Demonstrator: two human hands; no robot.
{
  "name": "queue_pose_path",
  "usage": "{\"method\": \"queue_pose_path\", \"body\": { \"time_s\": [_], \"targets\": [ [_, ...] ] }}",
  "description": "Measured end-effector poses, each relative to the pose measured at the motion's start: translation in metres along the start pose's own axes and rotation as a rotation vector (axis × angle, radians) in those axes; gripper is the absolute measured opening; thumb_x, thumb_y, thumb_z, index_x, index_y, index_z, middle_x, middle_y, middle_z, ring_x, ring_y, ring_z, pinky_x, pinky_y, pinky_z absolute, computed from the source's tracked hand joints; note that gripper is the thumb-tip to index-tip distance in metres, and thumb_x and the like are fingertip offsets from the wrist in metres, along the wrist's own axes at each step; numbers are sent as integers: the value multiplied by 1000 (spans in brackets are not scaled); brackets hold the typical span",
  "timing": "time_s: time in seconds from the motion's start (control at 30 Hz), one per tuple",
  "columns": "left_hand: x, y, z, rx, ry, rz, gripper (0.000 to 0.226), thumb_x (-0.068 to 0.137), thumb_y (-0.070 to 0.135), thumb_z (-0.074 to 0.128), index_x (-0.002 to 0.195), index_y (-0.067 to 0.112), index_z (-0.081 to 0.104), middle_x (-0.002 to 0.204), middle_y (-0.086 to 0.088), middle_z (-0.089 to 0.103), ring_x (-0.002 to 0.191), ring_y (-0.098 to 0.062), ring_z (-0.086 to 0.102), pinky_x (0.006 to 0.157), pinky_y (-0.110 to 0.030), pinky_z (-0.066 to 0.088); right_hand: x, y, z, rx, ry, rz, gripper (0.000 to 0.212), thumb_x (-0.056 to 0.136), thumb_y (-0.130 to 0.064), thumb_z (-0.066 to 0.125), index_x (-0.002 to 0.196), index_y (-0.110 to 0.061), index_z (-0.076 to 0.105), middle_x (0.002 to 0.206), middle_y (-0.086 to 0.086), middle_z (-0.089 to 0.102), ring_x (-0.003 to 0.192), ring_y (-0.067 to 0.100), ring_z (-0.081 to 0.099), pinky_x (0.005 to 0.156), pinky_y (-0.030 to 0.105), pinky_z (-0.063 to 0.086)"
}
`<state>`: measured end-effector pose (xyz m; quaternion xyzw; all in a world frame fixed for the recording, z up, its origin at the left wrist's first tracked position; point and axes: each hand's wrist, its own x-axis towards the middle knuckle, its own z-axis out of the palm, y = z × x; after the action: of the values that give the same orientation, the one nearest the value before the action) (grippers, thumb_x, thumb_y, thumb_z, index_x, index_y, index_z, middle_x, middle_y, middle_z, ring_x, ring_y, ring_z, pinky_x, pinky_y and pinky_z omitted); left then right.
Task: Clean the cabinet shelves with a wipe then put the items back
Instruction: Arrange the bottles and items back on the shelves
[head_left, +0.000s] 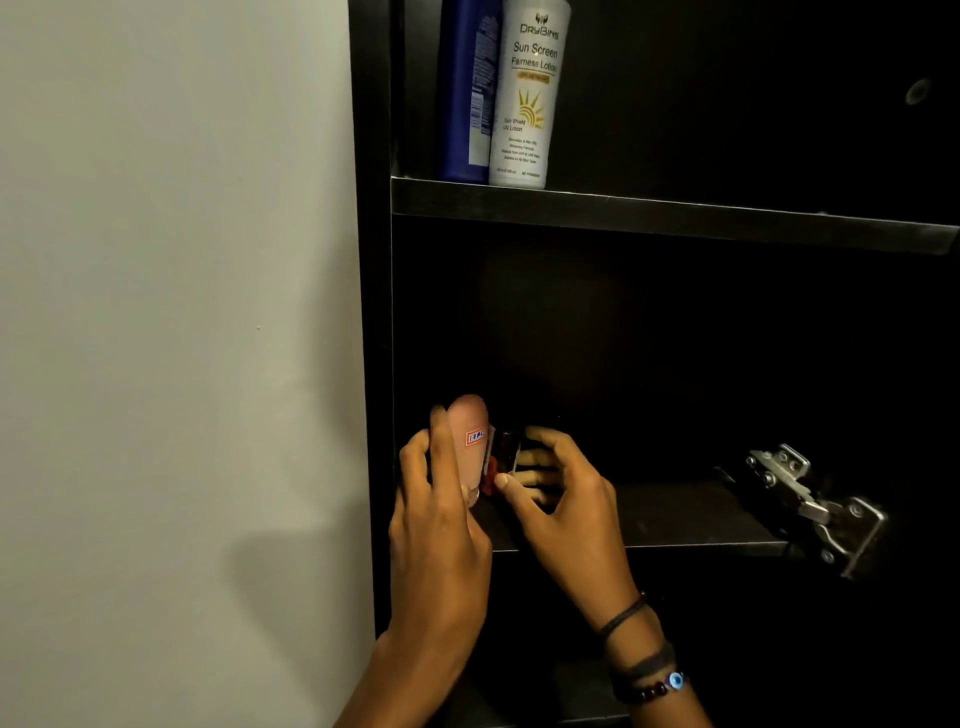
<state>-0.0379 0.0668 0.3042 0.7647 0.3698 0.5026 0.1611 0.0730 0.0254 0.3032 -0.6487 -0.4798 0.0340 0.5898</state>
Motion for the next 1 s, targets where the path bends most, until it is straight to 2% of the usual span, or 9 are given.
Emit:
{"method": "queue_pose_path", "body": {
  "time_s": [0.17, 0.3, 0.43, 0.53, 0.67, 0.73, 0.8, 0.87, 1.0],
  "targets": [
    [2, -3, 5, 2, -22, 22, 82, 82, -4, 58, 146, 26, 15, 131, 0, 36, 109, -20, 53, 79, -22, 44, 6, 1, 8, -22, 19, 7, 38, 82, -13, 72, 117, -20, 59, 96, -7, 65, 82, 0, 66, 64, 11, 54],
    [3, -6, 9, 19, -17, 31, 77, 86, 0, 57, 144, 27, 15, 132, -3, 36, 112, -23, 52, 80, -29, 53, 8, 3, 13, -39, 51, 11, 34, 81, -13, 72, 113, -20, 61, 92, -6, 66, 78, 1, 66, 61, 14, 55],
    [2, -10, 11, 21, -27, 41, 70, 91, 7, 54, 148, 18, 14, 139, -5, 33, 119, -23, 48, 87, -30, 50, 5, 3, 11, -82, 64, -13, 32, 82, -16, 71, 112, -22, 60, 94, -8, 66, 81, 1, 66, 68, 20, 58],
    [-2, -11, 10, 1, -43, 49, 67, 95, 13, 49, 150, 15, 11, 146, -5, 27, 130, -23, 39, 95, -27, 42, 0, 3, 8, -180, 78, -28, 36, 84, -24, 69, 118, -24, 57, 105, -9, 64, 91, 1, 64, 78, 22, 57],
    [-18, -12, 8, -15, -72, 126, 66, 96, 18, 47, 150, 13, 9, 153, -8, 20, 140, -21, 25, 111, -33, 29, -20, -1, 3, -388, 93, -106, 36, 95, -26, 53, 130, -18, 51, 125, -4, 58, 115, 7, 55, 95, 20, 46],
    [-33, -16, 10, 23, -80, 170, 62, 97, 20, 43, 149, 13, 12, 154, -9, 21, 142, -21, 20, 116, -40, 26, -35, 2, 2, -519, 105, -151, 36, 99, -26, 41, 132, -15, 50, 131, -1, 55, 125, 11, 49, 108, 34, 40],
    [-51, -19, 14, 62, -88, 196, 58, 96, 23, 39, 148, 10, 16, 155, -11, 20, 145, -22, 13, 118, -42, 20, -54, 10, 0, -641, 116, -154, 40, 100, -28, 33, 135, -15, 48, 141, 2, 49, 137, 14, 37, 118, 43, 23],
    [-71, -22, 21, 104, -126, 225, 57, 96, 21, 39, 148, 7, 19, 155, -14, 17, 146, -24, 8, 119, -44, 12, -75, 18, -2, -720, 118, -139, 43, 100, -26, 32, 141, -16, 41, 151, 4, 36, 144, 18, 23, 121, 44, 12],
    [-117, -33, 35, 114, -251, 251, 62, 96, 15, 43, 148, 8, 11, 157, -13, 5, 146, -27, 1, 119, -48, 8, -120, 38, -6, -728, 45, -64, 56, 100, -19, 38, 151, -21, 14, 160, 1, 2, 148, 17, -2, 121, 44, 7]
  ]
}}
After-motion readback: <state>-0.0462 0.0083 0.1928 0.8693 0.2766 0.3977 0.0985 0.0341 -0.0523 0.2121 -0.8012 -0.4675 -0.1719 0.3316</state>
